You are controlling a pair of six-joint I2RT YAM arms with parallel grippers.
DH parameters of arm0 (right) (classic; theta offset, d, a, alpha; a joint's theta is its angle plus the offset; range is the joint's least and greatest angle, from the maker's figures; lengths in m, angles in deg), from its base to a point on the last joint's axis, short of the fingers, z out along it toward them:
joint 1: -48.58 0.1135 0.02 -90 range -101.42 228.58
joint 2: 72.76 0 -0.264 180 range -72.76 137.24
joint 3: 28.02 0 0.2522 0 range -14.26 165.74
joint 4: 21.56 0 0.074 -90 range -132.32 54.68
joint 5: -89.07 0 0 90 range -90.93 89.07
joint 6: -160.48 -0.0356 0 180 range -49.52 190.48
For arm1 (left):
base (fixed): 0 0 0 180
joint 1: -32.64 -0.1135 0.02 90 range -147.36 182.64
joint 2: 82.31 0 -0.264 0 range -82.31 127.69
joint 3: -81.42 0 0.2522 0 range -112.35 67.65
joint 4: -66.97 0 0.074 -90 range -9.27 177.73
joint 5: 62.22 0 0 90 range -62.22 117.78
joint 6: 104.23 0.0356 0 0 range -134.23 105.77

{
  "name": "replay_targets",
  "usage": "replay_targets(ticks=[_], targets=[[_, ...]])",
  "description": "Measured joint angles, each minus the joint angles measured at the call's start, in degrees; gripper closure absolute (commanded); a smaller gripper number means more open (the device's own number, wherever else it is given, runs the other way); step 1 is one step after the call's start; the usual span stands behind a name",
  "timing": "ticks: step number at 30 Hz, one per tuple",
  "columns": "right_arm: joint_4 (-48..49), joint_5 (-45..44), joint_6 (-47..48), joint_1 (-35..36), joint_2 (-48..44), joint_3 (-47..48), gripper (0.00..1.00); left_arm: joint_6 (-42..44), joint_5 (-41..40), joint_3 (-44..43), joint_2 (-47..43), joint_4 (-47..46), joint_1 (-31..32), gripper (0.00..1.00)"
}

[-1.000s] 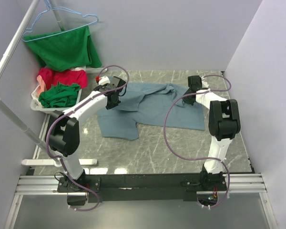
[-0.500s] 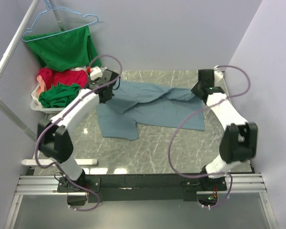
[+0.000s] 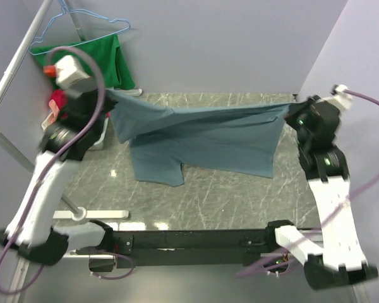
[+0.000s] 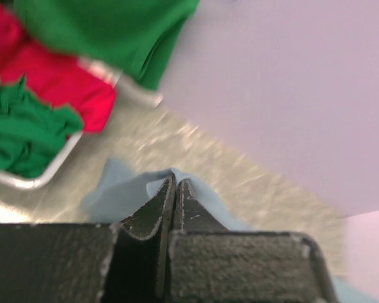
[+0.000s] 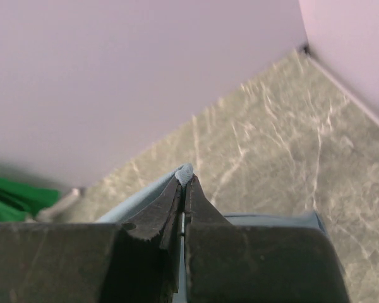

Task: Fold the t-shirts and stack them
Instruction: Flatten the tshirt out

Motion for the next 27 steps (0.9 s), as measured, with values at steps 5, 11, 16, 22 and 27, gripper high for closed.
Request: replay_targets(ticks=[5,11,16,22,27], targets=[[-2.08,1.11,1.11,0.00,-10.97,1.70,1.00,3.10,2.19,0.00,-13.25,-3.89,0.02,0.99],[-5.16,3.45,2.38,0.02,-20.46,8.46,1.00,6.36,7.13,-0.68,-24.61,-7.56,0.11,0.99],[-6.99,5.64,2.91,0.00,-24.55,14.71,1.00,7.89,12.96,-1.75,-28.20,-9.55,0.11,0.99],[-6.36,6.73,2.97,-0.09,-25.66,15.08,1.00,9.09,16.20,-2.64,-27.74,-12.44,0.11,0.99],[-1.88,6.95,2.54,-0.13,-23.67,7.54,1.00,9.38,15.15,-4.87,-20.72,-16.55,0.11,0.99]])
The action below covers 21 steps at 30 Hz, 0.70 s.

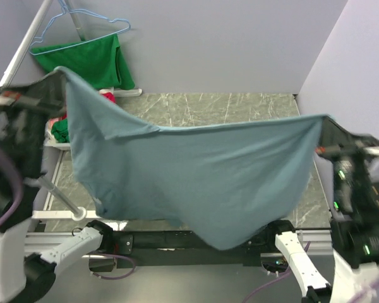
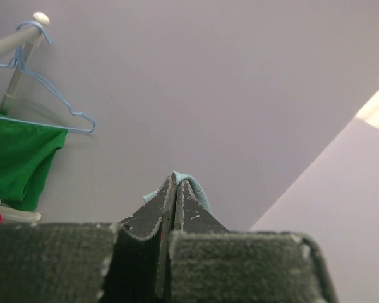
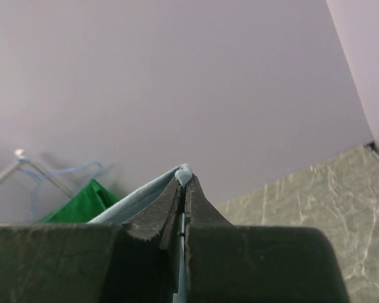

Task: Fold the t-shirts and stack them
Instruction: Flatten the tshirt out

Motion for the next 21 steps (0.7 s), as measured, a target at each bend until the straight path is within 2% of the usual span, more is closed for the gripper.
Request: replay_targets(ticks=[6,12,17,21], targets=[[5.18,0.74,-0.22,-0.02,12.81,-5.09,1.00,1.55,-3.85,-1.42,13.88,-3.17,-0.02,0.99],[6.23,1.27,0.22,-0.07,21.38,-4.50,1.00,4.35,-7.98,-7.26,26.21,-1.77,-0.02,0.99],[6.16,1.33,1.14,-0.07,19.23,-1.79,1.00,6.45,-10.08,-11.45,25.70,-1.05,-0.02,0.99],[5.77,1.36,1.88,-0.07,13.33,-1.36,1.00,7.50,-11.26,-12.04,19.19,-0.94,0.00,0.99]])
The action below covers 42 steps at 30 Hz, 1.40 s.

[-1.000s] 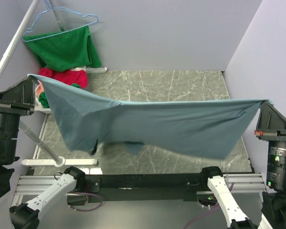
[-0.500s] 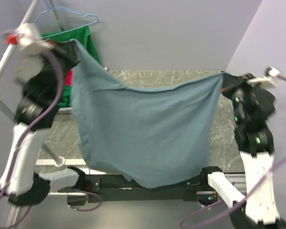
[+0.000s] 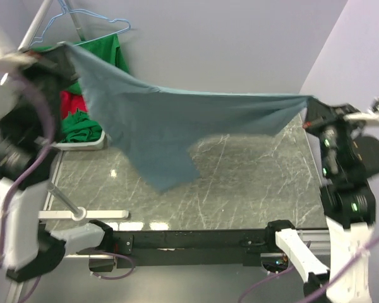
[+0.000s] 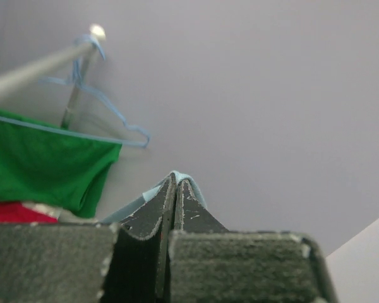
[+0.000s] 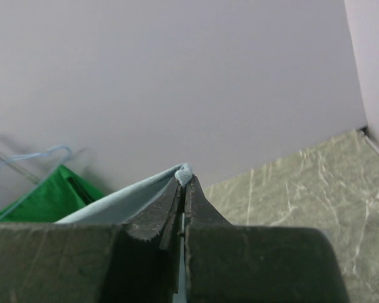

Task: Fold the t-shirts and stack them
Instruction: Flatten the tshirt out

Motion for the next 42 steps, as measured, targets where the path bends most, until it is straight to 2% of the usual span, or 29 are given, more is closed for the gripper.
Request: replay_targets(ticks=[5,10,15,19,25,28,32,37,42], targets=[[-3.02,1.09,0.55,0.00,-9.01,0.85,1.00,0.09,0.00,0.17,-12.17,1.16,0.00,0.99],[-5.01,3.89,0.63,0.00,-13.86,4.57,1.00,0.07,1.16,-0.72,-21.33,1.92,0.00,0.99],[-5.42,5.68,0.72,0.00,-13.90,8.72,1.00,0.11,2.58,-2.82,-21.64,1.88,0.00,0.99],[-3.21,5.49,0.76,0.00,-13.05,8.35,1.00,0.92,2.78,-2.23,-17.05,0.00,-0.02,0.99],[8.00,1.68,0.20,0.00,-5.18,-4.00,1.00,1.84,1.18,4.90,-3.63,-7.76,0.00,0.99],[13.75,-0.85,-1.33,0.00,4.63,-12.83,1.00,2.23,-0.74,8.74,5.99,-11.37,-0.02,0.99],[18.18,-3.85,-4.85,0.00,22.88,-19.52,1.00,1.88,-3.82,9.01,25.38,-14.38,-0.17,0.99],[20.74,-6.01,-9.40,0.00,42.88,-19.65,1.00,0.72,-6.29,2.29,52.54,-13.84,-0.61,0.99],[22.73,-8.07,-11.58,-0.07,58.58,-7.37,1.00,0.20,-8.26,-9.90,71.17,-11.54,-1.99,0.99]])
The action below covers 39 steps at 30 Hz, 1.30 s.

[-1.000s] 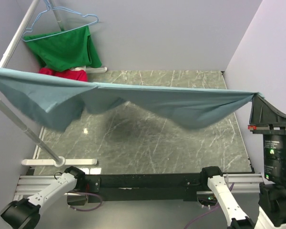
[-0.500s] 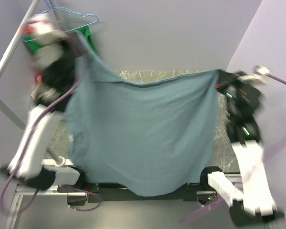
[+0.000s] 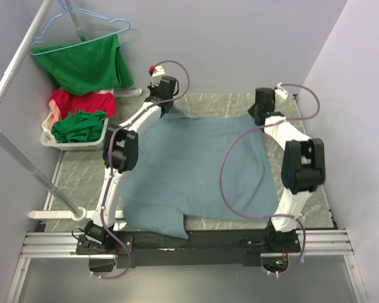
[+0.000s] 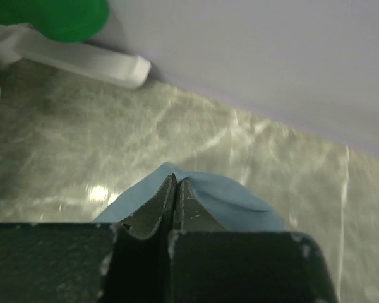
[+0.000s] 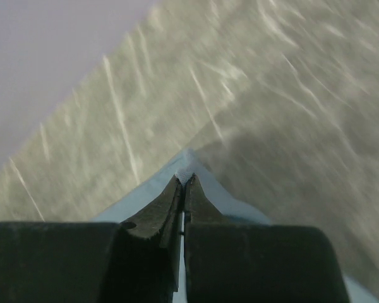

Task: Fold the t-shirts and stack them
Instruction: Flatten the tshirt out

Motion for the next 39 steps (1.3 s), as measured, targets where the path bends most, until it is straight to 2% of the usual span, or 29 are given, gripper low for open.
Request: replay_targets(ticks=[2,6,11,13,14,15,16,17,18,22,27,33,39], targets=[[0.46,-0.66,-0.11,-0.11,4.66,5.77,1.00,-0.15,-0.68,-3.78,3.21,-0.70,-1.05,0.99],[0.90,-1.03,-0.09,-1.38,12.83,17.09,1.00,0.63,-0.98,-5.64,3.76,-5.99,-3.80,0.99],[0.44,-0.28,0.09,-4.09,19.63,25.92,1.00,1.84,-0.11,-8.66,3.78,-13.18,-7.10,0.96],[0.28,0.02,0.07,-5.05,20.72,26.86,0.72,2.27,0.24,-8.74,3.80,-15.78,-7.78,0.61],[0.31,0.44,0.15,-5.62,21.18,27.12,0.56,2.45,0.59,-8.74,3.93,-16.92,-7.93,0.39],[0.31,0.66,-0.33,-5.90,21.44,27.23,0.33,3.08,0.81,-8.74,4.11,-17.79,-7.98,0.11],[0.42,1.01,-0.42,-6.27,21.64,27.26,0.27,3.21,1.16,-8.74,4.44,-19.19,-7.91,0.05],[0.44,1.44,-0.66,-6.67,21.70,27.23,0.08,3.52,1.57,-8.74,4.74,-20.59,-7.80,0.01],[0.44,1.77,-0.61,-7.06,21.75,27.23,0.05,3.50,1.66,-8.72,4.98,-21.79,-7.69,0.01],[1.22,2.60,-0.46,-8.15,21.66,27.21,0.04,3.52,1.46,-8.22,5.57,-24.96,-7.34,0.00],[1.31,3.28,-0.52,-8.59,20.81,26.51,0.07,2.91,1.62,-4.52,4.46,-25.75,-7.17,0.01],[-1.03,3.06,-0.04,-5.99,13.60,18.69,0.15,0.02,2.08,3.08,-2.40,-15.78,-6.49,0.01],[-5.92,2.21,1.57,1.66,3.91,8.83,0.17,-8.63,5.84,12.17,-15.21,-1.36,-4.68,0.00]])
